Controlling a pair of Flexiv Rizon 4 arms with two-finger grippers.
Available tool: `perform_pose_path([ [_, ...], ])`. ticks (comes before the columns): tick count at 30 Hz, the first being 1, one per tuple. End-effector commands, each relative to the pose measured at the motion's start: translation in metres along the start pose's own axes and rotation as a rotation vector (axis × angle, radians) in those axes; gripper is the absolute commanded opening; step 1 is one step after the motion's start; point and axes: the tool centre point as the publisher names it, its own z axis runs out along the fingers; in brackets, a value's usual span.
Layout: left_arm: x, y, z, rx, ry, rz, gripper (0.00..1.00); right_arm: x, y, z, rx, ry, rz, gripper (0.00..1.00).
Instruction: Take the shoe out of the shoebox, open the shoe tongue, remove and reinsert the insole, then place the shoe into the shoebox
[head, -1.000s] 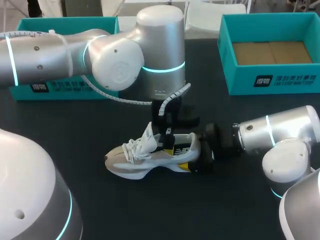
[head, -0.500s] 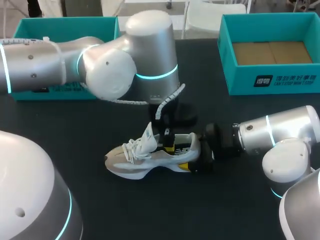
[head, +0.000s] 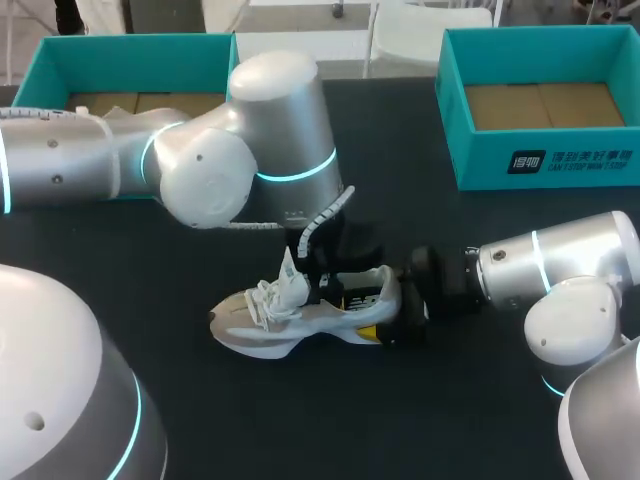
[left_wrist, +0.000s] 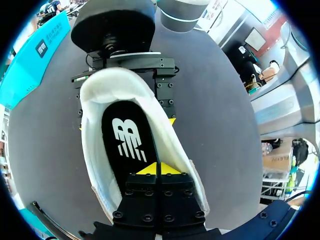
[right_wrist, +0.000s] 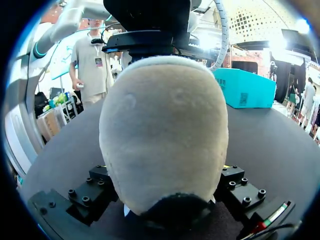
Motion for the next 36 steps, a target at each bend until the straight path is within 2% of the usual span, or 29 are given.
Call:
perform_pose_path([
  [1, -0.002, 0.0, 0.007, 0.009, -0.001, 0.002, 0.0, -0.001, -0.002, 0.005, 0.005, -0.001, 0.001, 0.0],
  [3, -0.003, -0.001, 0.007, 0.008, -0.005, 0.001, 0.0, -0.001, -0.002, 0.005, 0.005, -0.001, 0.001, 0.0],
  [5, -0.004, -0.003, 0.007, 0.003, -0.02, 0.003, 0.19, -0.001, -0.002, 0.005, 0.005, -0.001, 0.001, 0.0],
  [6, -0.004, -0.003, 0.007, 0.001, -0.021, 0.004, 0.24, -0.001, -0.002, 0.005, 0.005, -0.001, 0.001, 0.0],
  [8, -0.005, -0.006, 0.008, 0.003, -0.032, 0.006, 0.25, -0.001, -0.002, 0.005, 0.005, -0.001, 0.001, 0.0],
  [16, -0.006, -0.013, 0.015, 0.009, -0.035, 0.02, 0.24, -0.001, -0.002, 0.005, 0.005, -0.001, 0.001, 0.0],
  [27, -0.023, -0.011, 0.038, -0.001, -0.072, 0.006, 0.2, -0.001, -0.002, 0.005, 0.005, -0.001, 0.001, 0.0],
  [29, -0.027, -0.01, 0.041, -0.01, -0.072, -0.008, 0.16, -0.001, -0.002, 0.005, 0.005, -0.001, 0.001, 0.0],
  [31, -0.03, -0.009, 0.044, -0.025, -0.071, -0.014, 0.0, -0.001, -0.002, 0.005, 0.005, -0.001, 0.001, 0.0],
  [36, -0.03, -0.006, 0.033, -0.05, -0.081, -0.012, 0.0, -0.001, -0.002, 0.005, 0.005, -0.001, 0.001, 0.0],
])
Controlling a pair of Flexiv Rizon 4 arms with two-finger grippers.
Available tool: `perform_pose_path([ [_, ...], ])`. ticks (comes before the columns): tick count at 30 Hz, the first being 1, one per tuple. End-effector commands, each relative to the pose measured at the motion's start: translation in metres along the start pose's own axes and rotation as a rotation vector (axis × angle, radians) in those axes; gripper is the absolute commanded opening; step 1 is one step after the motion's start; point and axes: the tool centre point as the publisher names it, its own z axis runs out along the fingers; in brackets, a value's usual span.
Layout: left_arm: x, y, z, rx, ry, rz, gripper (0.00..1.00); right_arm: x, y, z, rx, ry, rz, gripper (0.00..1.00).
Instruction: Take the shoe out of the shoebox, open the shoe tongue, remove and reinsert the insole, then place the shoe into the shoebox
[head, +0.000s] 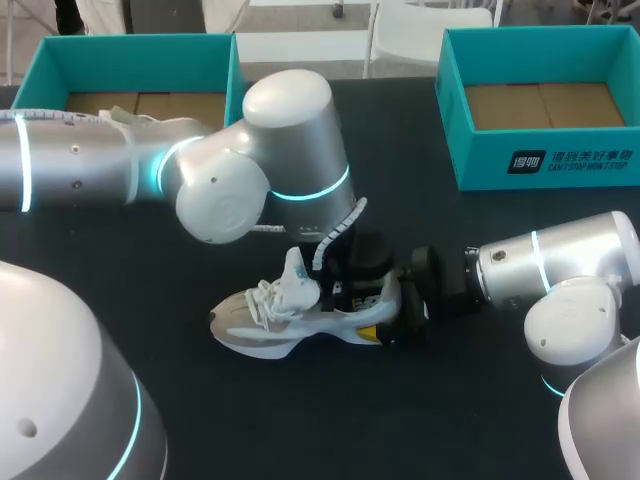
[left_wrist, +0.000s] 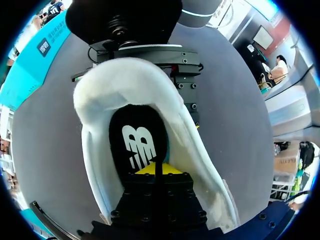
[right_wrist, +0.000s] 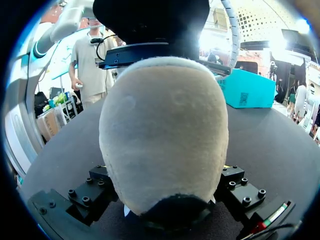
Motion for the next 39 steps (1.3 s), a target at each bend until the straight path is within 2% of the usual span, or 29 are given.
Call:
perform_pose_path([
  [1, -0.009, 0.002, 0.009, -0.023, -0.001, 0.002, 0.0, -0.001, -0.001, 0.005, 0.004, -0.001, 0.001, 0.0],
  [7, -0.012, 0.005, -0.015, -0.064, 0.037, 0.04, 0.0, -0.001, -0.001, 0.005, 0.004, -0.001, 0.001, 0.0],
  [12, -0.009, 0.007, -0.031, -0.04, 0.048, 0.042, 0.0, -0.001, -0.001, 0.005, 0.004, -0.001, 0.001, 0.0],
  [24, 0.001, 0.013, -0.052, -0.003, 0.118, 0.036, 0.0, -0.001, -0.001, 0.005, 0.004, -0.001, 0.001, 0.0],
  [33, -0.003, 0.029, -0.068, 0.034, 0.117, -0.003, 0.0, -0.001, -0.001, 0.005, 0.004, -0.001, 0.001, 0.0],
  [39, 0.003, 0.032, -0.084, 0.071, 0.106, -0.01, 0.0, -0.001, -0.001, 0.005, 0.004, -0.001, 0.001, 0.0],
])
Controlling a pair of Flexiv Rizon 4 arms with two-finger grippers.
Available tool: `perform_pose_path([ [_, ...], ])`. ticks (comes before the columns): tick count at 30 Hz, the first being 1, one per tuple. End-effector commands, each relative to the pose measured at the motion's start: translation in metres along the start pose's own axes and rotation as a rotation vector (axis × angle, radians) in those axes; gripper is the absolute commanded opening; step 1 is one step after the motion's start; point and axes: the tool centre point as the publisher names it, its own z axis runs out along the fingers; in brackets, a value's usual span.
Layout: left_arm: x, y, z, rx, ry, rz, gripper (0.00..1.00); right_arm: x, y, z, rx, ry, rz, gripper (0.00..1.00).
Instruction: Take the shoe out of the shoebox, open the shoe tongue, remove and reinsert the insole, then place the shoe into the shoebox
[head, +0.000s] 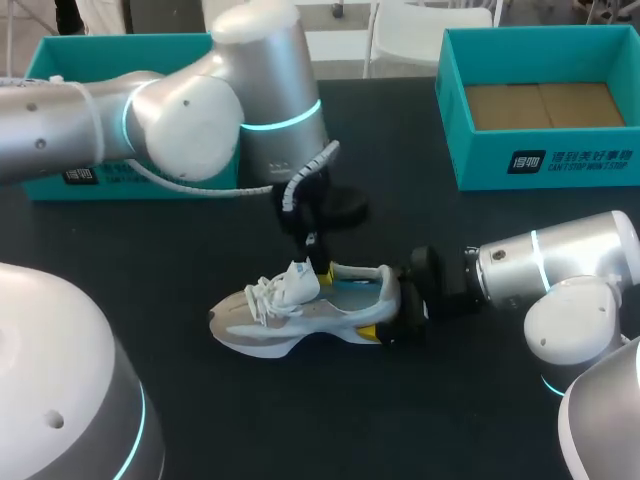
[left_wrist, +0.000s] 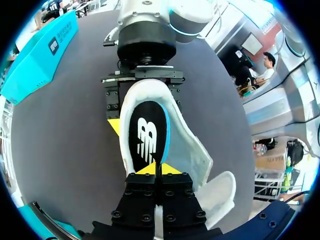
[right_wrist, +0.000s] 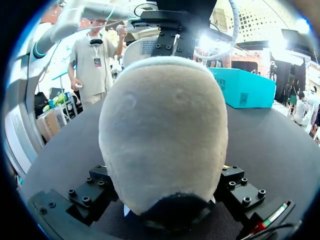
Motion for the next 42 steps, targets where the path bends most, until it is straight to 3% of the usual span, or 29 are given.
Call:
perform_pose_path([
  [1, 0.011, 0.011, -0.015, 0.032, -0.008, 0.004, 0.0, -0.001, -0.002, 0.005, 0.005, -0.001, 0.0, 0.0],
  [10, 0.015, 0.002, -0.03, 0.062, -0.026, 0.014, 0.0, -0.001, -0.002, 0.005, 0.005, -0.001, 0.0, 0.0],
  [18, 0.012, -0.032, -0.05, 0.127, -0.052, 0.038, 0.0, -0.001, -0.002, 0.005, 0.005, -0.001, 0.0, 0.0],
  [25, 0.016, -0.059, -0.049, 0.162, -0.036, 0.072, 0.0, -0.001, -0.002, 0.005, 0.005, -0.001, 0.0, 0.0],
  [34, 0.032, -0.061, -0.04, 0.213, -0.118, 0.145, 0.0, -0.001, -0.002, 0.005, 0.005, -0.001, 0.0, 0.0],
  [35, 0.035, -0.06, -0.04, 0.225, -0.148, 0.155, 0.2, -0.001, -0.002, 0.005, 0.005, -0.001, 0.0, 0.0],
  [36, 0.038, -0.059, -0.039, 0.223, -0.161, 0.168, 0.31, -0.001, -0.002, 0.005, 0.005, -0.001, 0.0, 0.0],
  [42, 0.045, -0.057, -0.036, 0.245, -0.229, 0.179, 0.27, -0.001, -0.002, 0.005, 0.005, -0.001, 0.0, 0.0],
])
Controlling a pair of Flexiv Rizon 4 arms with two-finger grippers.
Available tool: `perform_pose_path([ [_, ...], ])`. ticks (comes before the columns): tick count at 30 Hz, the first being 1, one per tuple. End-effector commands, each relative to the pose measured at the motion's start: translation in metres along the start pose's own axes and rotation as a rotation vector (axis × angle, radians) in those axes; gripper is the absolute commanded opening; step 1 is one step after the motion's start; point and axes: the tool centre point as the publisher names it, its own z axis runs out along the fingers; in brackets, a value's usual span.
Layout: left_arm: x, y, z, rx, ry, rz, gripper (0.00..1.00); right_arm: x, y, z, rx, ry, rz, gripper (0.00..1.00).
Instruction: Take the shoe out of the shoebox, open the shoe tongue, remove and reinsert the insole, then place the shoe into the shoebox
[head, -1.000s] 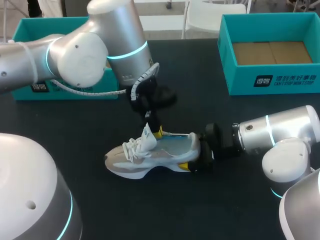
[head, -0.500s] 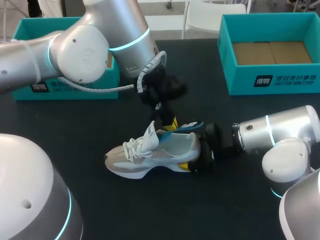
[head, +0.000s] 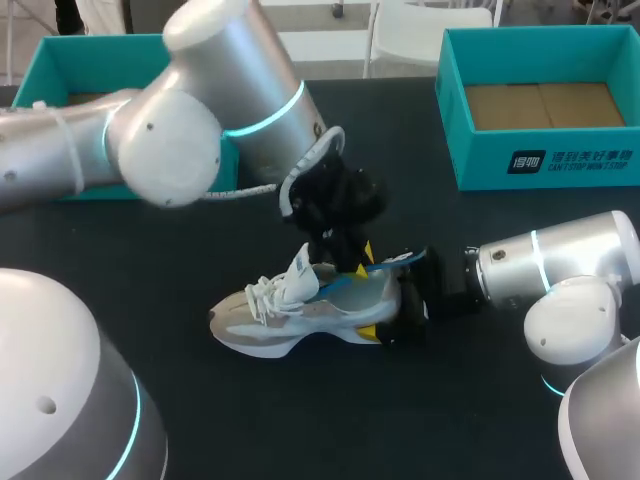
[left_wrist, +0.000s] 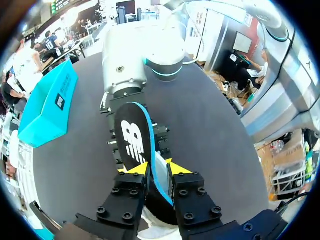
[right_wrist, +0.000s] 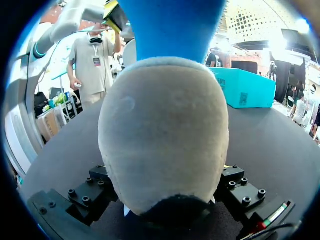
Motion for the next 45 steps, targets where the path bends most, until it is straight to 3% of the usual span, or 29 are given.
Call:
perform_pose_path([
  [1, 0.017, 0.01, -0.002, 0.028, -0.088, 0.016, 0.27, -0.001, -0.002, 0.005, 0.004, -0.001, 0.001, 0.0],
  [9, 0.013, 0.015, -0.004, 0.094, -0.272, -0.037, 0.31, -0.001, -0.002, 0.005, 0.004, -0.001, 0.001, 0.0],
  [18, -0.001, 0.014, -0.007, 0.093, -0.295, -0.044, 0.34, -0.001, -0.002, 0.005, 0.004, -0.001, 0.001, 0.0],
  [19, -0.002, 0.013, -0.007, 0.085, -0.293, -0.041, 0.42, -0.001, -0.002, 0.005, 0.004, -0.001, 0.001, 0.0],
  [20, -0.001, 0.012, -0.007, 0.081, -0.306, -0.056, 1.0, -0.001, -0.002, 0.005, 0.004, -0.001, 0.001, 0.0],
  [45, -0.001, 0.012, -0.007, 0.081, -0.306, -0.056, 1.0, -0.001, -0.002, 0.005, 0.004, -0.001, 0.001, 0.0],
])
